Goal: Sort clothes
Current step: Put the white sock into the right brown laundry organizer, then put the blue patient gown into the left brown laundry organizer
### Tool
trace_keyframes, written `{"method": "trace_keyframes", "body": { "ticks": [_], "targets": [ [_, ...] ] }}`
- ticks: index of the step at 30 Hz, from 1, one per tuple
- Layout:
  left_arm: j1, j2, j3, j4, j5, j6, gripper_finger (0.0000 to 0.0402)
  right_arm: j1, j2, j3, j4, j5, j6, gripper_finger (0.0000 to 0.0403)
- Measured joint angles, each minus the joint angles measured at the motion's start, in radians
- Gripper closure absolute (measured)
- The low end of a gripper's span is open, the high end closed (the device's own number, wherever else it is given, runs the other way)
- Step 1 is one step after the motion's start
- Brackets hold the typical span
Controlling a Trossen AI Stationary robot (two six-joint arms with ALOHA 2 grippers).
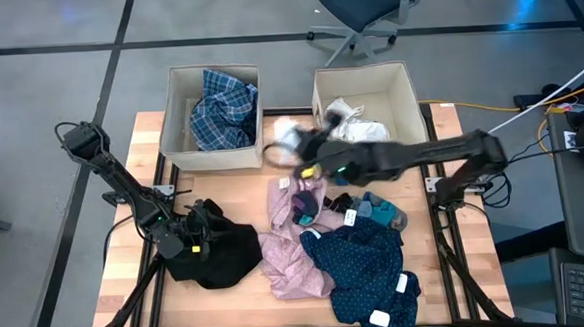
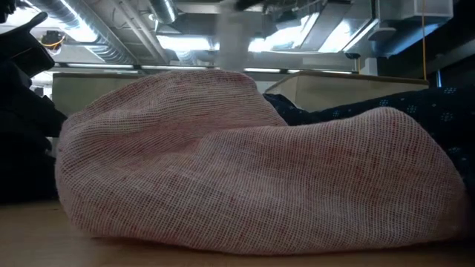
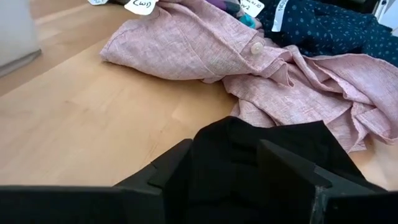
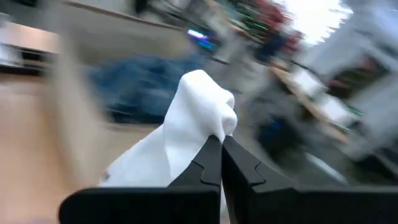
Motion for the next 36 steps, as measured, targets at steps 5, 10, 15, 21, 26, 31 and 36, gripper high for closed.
{"method": "trace_keyframes", "body": {
  "ticks": [5,10,15,21,26,31,36],
  "targets": [
    [0.000,0.000,0.000,0.002,-0.012,0.000,0.0229,-0.017,-0.159,0.001,-0.211,0.245,0.056,0.0397],
    [0.000,0.000,0.000,0.002,-0.026,0.000,0.0229,-0.084,-0.265,-0.002,-0.562,0.237,0.375,0.0397],
    [0.000,0.000,0.000,0.002,-0.036,0.005,0.0229,-0.201,-0.286,-0.084,-0.743,0.118,0.631,0.0396],
    [0.000,0.000,0.000,0.004,-0.042,0.010,0.0229,-0.332,-0.262,-0.213,-0.672,-0.043,0.660,0.0392],
    [0.000,0.000,0.000,0.004,-0.042,0.003,0.0229,-0.396,-0.248,-0.220,-0.648,-0.177,0.700,0.0333],
    [0.000,0.000,0.000,0.007,-0.041,0.001,0.0229,-0.385,-0.247,-0.145,-0.701,-0.240,0.692,0.0228],
    [0.000,0.000,0.000,0.006,-0.035,0.005,0.0229,-0.332,-0.248,-0.050,-0.740,-0.280,0.716,0.0134]
  ]
}}
